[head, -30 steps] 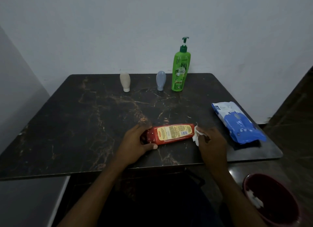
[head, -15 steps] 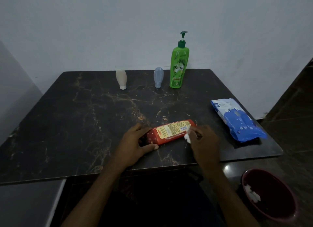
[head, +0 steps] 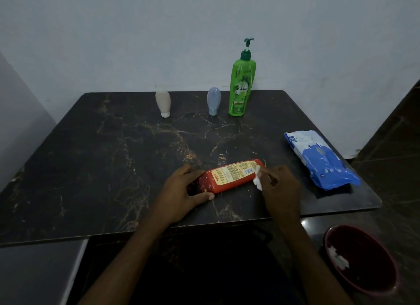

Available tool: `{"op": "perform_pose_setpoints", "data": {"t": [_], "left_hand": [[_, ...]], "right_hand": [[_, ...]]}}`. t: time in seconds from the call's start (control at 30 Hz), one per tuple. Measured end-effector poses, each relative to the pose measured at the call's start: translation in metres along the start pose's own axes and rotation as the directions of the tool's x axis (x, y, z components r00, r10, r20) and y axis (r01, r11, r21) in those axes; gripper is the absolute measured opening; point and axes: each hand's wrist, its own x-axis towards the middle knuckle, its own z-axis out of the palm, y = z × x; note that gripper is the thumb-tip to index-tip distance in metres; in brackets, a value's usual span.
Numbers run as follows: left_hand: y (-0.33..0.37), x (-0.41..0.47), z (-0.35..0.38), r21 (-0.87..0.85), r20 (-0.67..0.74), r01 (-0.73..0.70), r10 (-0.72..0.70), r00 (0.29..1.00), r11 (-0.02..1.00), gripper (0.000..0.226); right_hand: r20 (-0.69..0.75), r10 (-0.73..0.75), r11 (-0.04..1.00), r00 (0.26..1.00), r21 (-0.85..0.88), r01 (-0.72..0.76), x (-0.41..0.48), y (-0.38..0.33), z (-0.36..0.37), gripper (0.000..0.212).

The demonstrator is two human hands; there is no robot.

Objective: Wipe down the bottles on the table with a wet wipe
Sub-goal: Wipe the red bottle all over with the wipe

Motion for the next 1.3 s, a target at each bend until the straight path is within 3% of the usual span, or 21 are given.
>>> {"op": "perform_pose_setpoints", "data": {"t": [0.1, 0.17, 0.27, 0.37, 0.43, 0.53, 0.63, 0.73, 0.87, 1.0, 1.07, 1.17, 1.3], "left_hand": [[0.002, 0.0, 0.001, 0.02, 0.0, 0.012, -0.012, 1.0, 1.0, 0.071], [0.003, 0.0, 0.002, 0.035, -0.012, 0.013, -0.012, 1.0, 0.999, 0.07], [0.004, -0.001, 0.002, 0.048, -0.025, 0.004, -0.003, 1.0, 0.999, 0.063], [0.004, -0.002, 0.003, 0.032, -0.024, -0.002, 0.002, 1.0, 0.999, 0.06], [0.003, -0.002, 0.003, 0.019, -0.018, 0.003, -0.003, 1.0, 1.0, 0.064], [0.002, -0.001, 0.002, 0.021, 0.018, 0.009, -0.01, 1.0, 1.0, 0.066], [0.002, -0.001, 0.002, 0.003, 0.021, 0.004, -0.004, 1.0, 1.0, 0.064], [0.003, -0.001, 0.002, -0.005, 0.009, 0.003, -0.003, 1.0, 1.0, 0.062], [0.003, -0.001, 0.002, 0.0, 0.002, 0.006, -0.006, 1.0, 1.0, 0.062], [0.003, -0.001, 0.003, -0.002, -0.023, -0.035, 0.035, 0.999, 0.999, 0.059], [0.004, -0.002, 0.003, 0.002, -0.027, -0.047, 0.047, 0.999, 0.999, 0.057], [0.005, -0.002, 0.002, -0.006, -0.023, -0.032, 0.032, 0.999, 0.999, 0.059], [0.006, -0.003, 0.002, 0.001, 0.0, -0.017, 0.017, 1.0, 1.0, 0.061]], "right_hand": [[0.079, -0.029, 0.998, 0.996, -0.057, 0.033, -0.015, -0.014, 0.014, 0.018], [0.121, -0.151, 0.987, 0.981, -0.045, 0.157, -0.041, -0.033, 0.027, 0.025], [0.169, -0.312, 0.948, 0.935, -0.01, 0.318, -0.071, -0.047, 0.047, 0.024], [0.206, -0.351, 0.931, 0.913, -0.026, 0.364, -0.073, -0.045, 0.046, 0.025], [0.208, -0.289, 0.955, 0.935, -0.011, 0.298, -0.059, -0.039, 0.036, 0.023], [0.118, -0.033, 0.999, 0.992, 0.015, 0.031, -0.02, -0.016, 0.009, 0.016], [-0.011, 0.06, 0.997, 0.998, -0.038, -0.06, 0.009, 0.005, -0.008, 0.016], [-0.043, 0.083, 0.996, 0.996, -0.03, -0.084, 0.006, 0.004, -0.004, 0.013], [0.061, -0.008, 1.0, 0.998, 0.026, 0.007, -0.023, -0.022, 0.017, 0.02], [0.183, -0.326, 0.945, 0.928, 0.033, 0.326, -0.061, -0.045, 0.043, 0.025], [0.207, -0.396, 0.915, 0.894, 0.005, 0.404, -0.068, -0.046, 0.048, 0.028], [0.202, -0.305, 0.949, 0.931, -0.017, 0.314, -0.054, -0.04, 0.037, 0.027], [0.046, -0.021, 1.0, 0.999, -0.014, 0.022, -0.011, -0.012, 0.006, 0.012]]}}
